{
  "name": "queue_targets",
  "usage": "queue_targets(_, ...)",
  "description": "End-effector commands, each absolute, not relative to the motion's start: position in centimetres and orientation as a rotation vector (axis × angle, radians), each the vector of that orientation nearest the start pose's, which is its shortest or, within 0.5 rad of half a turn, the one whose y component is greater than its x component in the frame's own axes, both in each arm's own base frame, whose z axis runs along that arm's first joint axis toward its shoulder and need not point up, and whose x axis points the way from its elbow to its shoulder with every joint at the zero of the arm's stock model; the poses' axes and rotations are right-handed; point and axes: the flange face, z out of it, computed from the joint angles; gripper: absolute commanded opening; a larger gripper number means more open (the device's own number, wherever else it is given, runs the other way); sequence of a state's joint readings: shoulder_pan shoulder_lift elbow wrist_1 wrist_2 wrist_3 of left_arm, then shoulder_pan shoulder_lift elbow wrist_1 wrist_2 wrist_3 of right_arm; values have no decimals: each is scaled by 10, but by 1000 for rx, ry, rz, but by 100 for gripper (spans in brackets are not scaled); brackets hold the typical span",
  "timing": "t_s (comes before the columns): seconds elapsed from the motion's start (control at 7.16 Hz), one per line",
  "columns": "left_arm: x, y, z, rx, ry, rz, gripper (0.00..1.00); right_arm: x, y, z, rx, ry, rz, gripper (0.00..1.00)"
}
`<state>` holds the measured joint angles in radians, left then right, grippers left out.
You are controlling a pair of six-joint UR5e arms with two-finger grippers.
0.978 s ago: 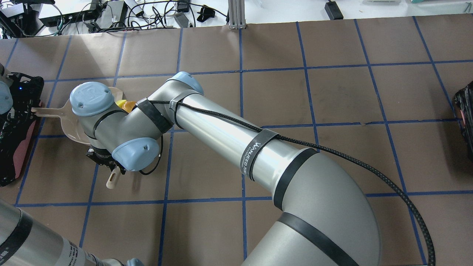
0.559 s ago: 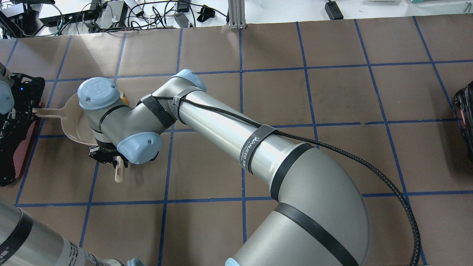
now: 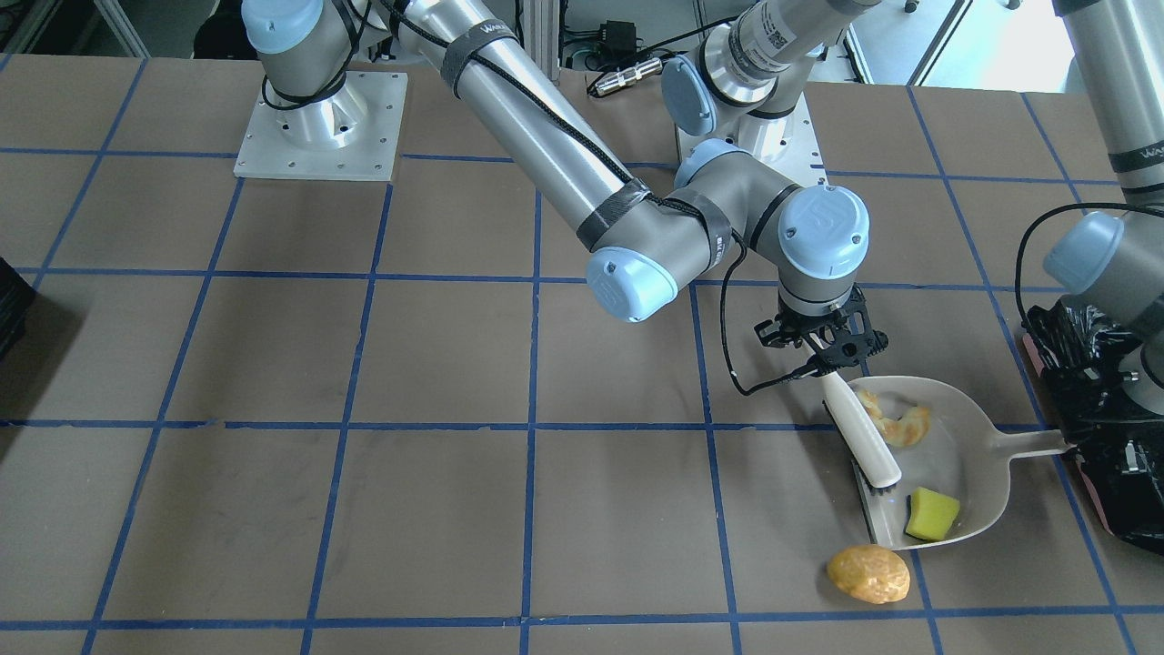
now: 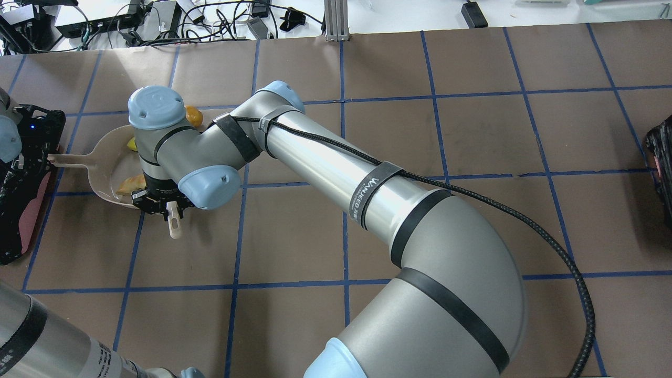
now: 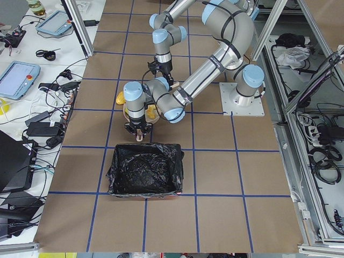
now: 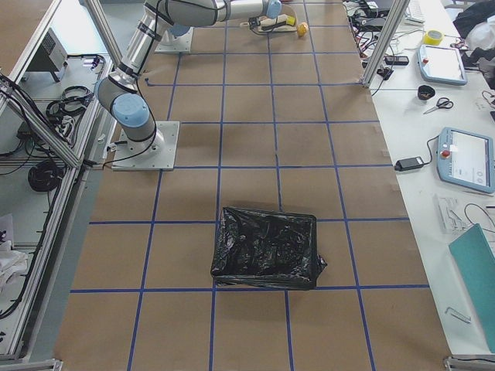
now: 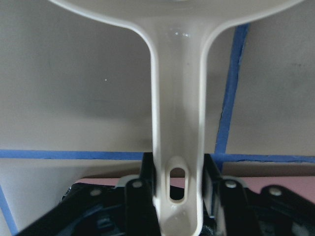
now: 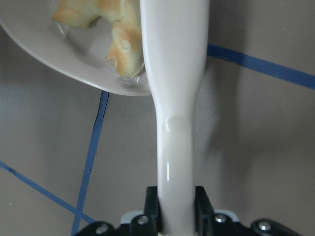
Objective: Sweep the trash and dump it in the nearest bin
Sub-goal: 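Sweep the sponge and bread roll into the dustpan with the right-held brush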
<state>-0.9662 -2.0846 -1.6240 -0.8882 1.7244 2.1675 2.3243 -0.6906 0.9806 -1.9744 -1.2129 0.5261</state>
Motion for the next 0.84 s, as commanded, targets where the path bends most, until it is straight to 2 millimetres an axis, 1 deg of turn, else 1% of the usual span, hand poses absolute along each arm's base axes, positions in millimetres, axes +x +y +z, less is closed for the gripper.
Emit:
queue_targets(0.0, 273, -602, 235, 2098, 2136, 195, 0, 680, -456, 273, 65, 2795, 237, 0)
queue_targets(0.14, 273, -601, 235, 2097, 2136, 199, 0, 671, -449, 279, 154, 2810, 255, 0)
queue_targets(0.28, 274, -600, 236, 2091, 2132, 234, 0, 661, -458, 280, 178, 2820, 228, 0)
queue_targets(0.42, 275, -601, 237, 2083, 2124, 244, 0, 639, -479, 296, 250, 2851, 173, 0)
queue_targets(0.56, 277, -599, 238, 2057, 2131, 288, 0, 623, -500, 294, 391, 2863, 150, 0)
queue_targets(0.7, 277, -599, 237, 2036, 2146, 302, 0, 607, -526, 314, 506, 2828, 102, 0)
